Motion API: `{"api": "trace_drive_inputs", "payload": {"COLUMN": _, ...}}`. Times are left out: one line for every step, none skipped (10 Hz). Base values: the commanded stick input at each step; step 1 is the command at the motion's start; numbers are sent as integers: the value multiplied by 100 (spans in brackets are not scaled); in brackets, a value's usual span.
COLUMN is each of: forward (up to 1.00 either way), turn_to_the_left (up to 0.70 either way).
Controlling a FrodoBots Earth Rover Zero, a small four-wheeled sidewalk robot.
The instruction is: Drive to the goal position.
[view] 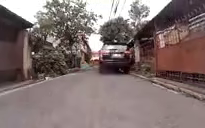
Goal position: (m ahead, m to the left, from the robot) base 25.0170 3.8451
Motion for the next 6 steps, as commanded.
{"api": "trace_drive_inputs", "payload": {"forward": 70, "turn_to_the_left": 0}}
{"api": "trace_drive_inputs", "payload": {"forward": 70, "turn_to_the_left": 0}}
{"api": "trace_drive_inputs", "payload": {"forward": 70, "turn_to_the_left": 0}}
{"api": "trace_drive_inputs", "payload": {"forward": 70, "turn_to_the_left": 0}}
{"api": "trace_drive_inputs", "payload": {"forward": 70, "turn_to_the_left": 0}}
{"api": "trace_drive_inputs", "payload": {"forward": 70, "turn_to_the_left": 0}}
